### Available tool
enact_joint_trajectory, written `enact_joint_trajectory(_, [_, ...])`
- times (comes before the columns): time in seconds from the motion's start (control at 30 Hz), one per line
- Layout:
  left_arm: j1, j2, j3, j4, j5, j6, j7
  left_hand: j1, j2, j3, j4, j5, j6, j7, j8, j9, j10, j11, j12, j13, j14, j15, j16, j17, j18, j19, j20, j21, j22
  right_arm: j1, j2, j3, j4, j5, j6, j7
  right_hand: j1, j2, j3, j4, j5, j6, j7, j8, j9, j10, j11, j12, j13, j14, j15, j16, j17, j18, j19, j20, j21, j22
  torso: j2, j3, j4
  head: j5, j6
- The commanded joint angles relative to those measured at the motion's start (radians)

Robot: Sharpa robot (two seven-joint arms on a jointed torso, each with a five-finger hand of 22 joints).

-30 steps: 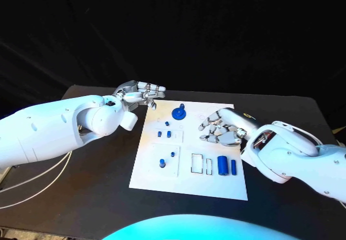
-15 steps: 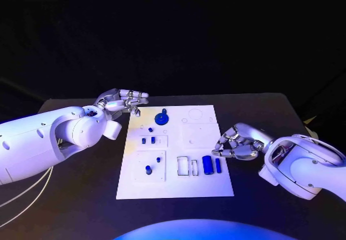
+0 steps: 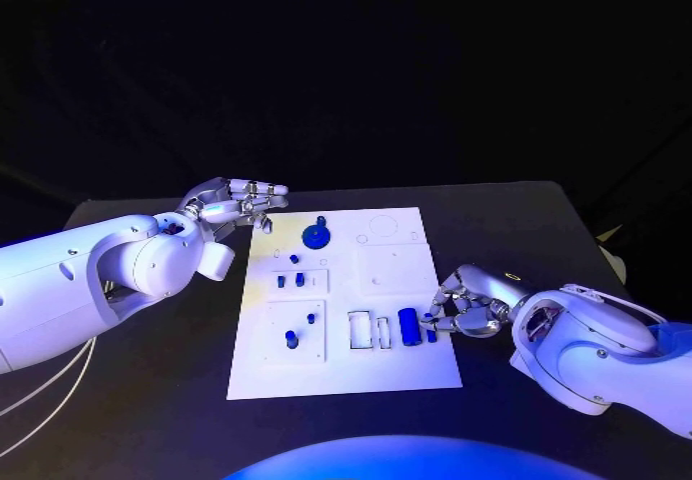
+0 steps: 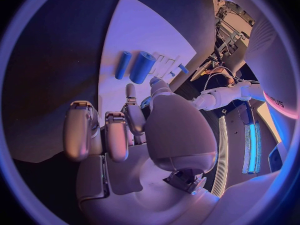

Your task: Assemble the parts on the task board

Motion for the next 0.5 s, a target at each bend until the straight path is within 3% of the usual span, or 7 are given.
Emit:
enact_joint_trajectory(0.03, [0.000, 0.000, 0.000, 0.004, 0.000, 0.016, 0.005, 0.002, 0.010, -0.004, 0.000, 0.000, -0.004, 0.002, -0.003, -0.001, -0.010, 0.000, 0.004, 0.001, -0.005, 0.001, -0.004, -0.001, 0.014, -0.006, 0.002, -0.005, -0.001, -0.008, 0.015, 0.000, -0.009, -0.080, 0.006, -0.058, -0.007, 0.001, -0.006, 0.000, 0.006, 0.001, -0.005, 0.004, 0.002, -0.003, -0.004, 0.003, 0.001, 0.083, -0.002, 0.005, 0.148, -0.006, 0.008, -0.001, 0.001, 0.169, 0.001, 0.0003, -0.0002, 0.001, -0.002])
enact_joint_trajectory(0.3, [0.000, -0.003, 0.000, 0.006, 0.001, 0.018, 0.006, 0.000, 0.011, -0.006, 0.001, 0.000, -0.003, 0.002, -0.003, -0.002, -0.010, -0.001, 0.005, 0.002, -0.006, 0.001, -0.004, -0.002, 0.013, -0.006, 0.003, -0.007, -0.002, -0.037, 0.071, 0.000, -0.037, -0.088, -0.016, -0.062, -0.013, 0.003, -0.015, 0.001, 0.006, -0.001, -0.005, 0.006, 0.007, -0.005, -0.004, 0.001, 0.001, 0.083, -0.002, 0.004, 0.148, -0.006, 0.007, -0.001, -0.002, 0.169, 0.001, 0.0016, -0.0005, 0.007, -0.005])
enact_joint_trajectory(0.5, [0.000, -0.006, 0.000, 0.006, 0.001, 0.019, 0.006, 0.000, 0.011, -0.006, 0.001, 0.000, -0.003, 0.002, -0.003, -0.002, -0.010, -0.001, 0.005, 0.002, -0.006, 0.001, -0.004, -0.002, 0.013, -0.006, 0.003, -0.007, -0.002, -0.044, 0.093, 0.000, -0.052, -0.085, -0.010, -0.063, -0.018, 0.006, -0.022, 0.001, 0.007, -0.004, -0.005, 0.007, 0.012, -0.007, -0.004, -0.001, 0.000, 0.082, -0.002, 0.003, 0.146, -0.005, 0.005, -0.001, -0.005, 0.168, 0.001, 0.0006, -0.0015, 0.012, -0.006])
